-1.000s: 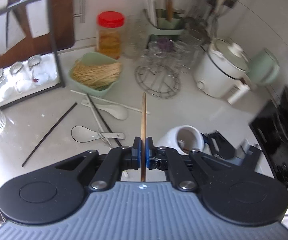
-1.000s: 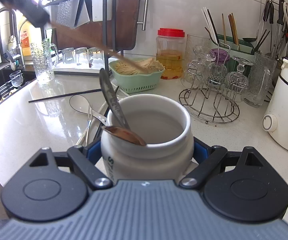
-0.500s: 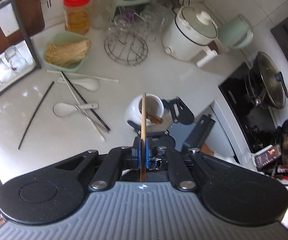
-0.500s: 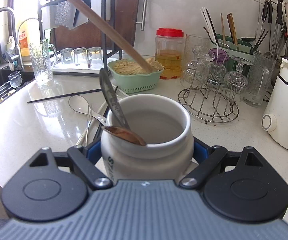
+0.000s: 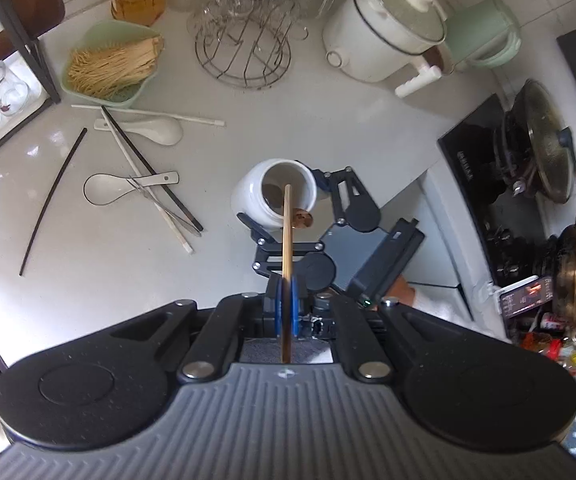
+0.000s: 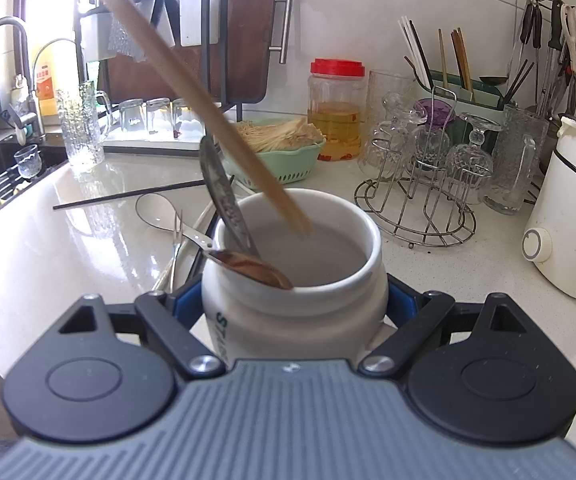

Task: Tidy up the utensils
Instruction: 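Lift the wooden chopstick and carry it over the jar with the left gripper, then lower the wooden chopstick into the jar and open the left gripper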

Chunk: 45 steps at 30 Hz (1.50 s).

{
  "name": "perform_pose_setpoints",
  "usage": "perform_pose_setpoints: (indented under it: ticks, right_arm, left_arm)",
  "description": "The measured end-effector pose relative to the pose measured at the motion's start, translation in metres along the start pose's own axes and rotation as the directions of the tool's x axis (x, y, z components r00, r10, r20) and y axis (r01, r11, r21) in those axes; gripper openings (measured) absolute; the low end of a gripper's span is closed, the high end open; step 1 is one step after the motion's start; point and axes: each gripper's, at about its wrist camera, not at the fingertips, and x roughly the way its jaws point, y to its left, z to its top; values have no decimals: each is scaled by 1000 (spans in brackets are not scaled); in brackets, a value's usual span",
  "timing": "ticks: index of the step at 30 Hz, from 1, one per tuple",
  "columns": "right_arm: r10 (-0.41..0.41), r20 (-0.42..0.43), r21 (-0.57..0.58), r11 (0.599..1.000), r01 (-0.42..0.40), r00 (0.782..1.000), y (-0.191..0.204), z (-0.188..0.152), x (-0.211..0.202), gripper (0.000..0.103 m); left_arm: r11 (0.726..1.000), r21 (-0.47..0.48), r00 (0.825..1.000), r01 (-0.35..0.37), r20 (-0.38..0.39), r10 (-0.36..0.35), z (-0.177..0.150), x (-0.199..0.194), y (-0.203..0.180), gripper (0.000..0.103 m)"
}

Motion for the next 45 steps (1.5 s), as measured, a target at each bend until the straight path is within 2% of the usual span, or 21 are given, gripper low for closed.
perform_pose_setpoints:
  ticks: [6, 13, 23, 29, 35, 39, 42, 45]
  right_arm:
    - [-2, 1, 4, 1000, 2, 1000, 0, 0, 0, 91]
    - [-7, 9, 7, 1000, 7, 1000, 0, -1, 0, 91]
    - [-7, 17, 4, 1000, 7, 1000, 0, -2, 0, 91]
    - [-5, 17, 3, 1000, 5, 1000, 0, -2, 1, 91]
    - [-1, 17, -2, 1000, 1, 1000, 0, -2, 1, 91]
    - [2, 16, -3, 1000, -2, 1000, -1, -1, 1, 91]
    - [2, 15, -3, 1000, -2, 1000, -1, -1, 1, 91]
    - [4, 13, -3, 1000, -4, 1000, -1, -1, 2, 91]
  left_arm:
    - [1000, 13, 997, -26, -66, 27, 23, 35, -5, 5]
    - [996, 44, 993, -73, -94, 77, 43, 69, -7, 5]
    - [997, 20, 992, -75, -105, 77, 53, 106, -2, 5]
    - [997, 15, 993, -76, -93, 78, 53, 113, -1, 6]
    - [996, 12, 995, -88, -46, 88, 55, 103, 2, 8]
    - [997, -7, 996, -83, 16, 83, 53, 89, 7, 37]
    - [997, -27, 994, -66, 82, 68, 49, 76, 10, 39]
    - [997, -45, 985, -57, 162, 64, 43, 62, 15, 39]
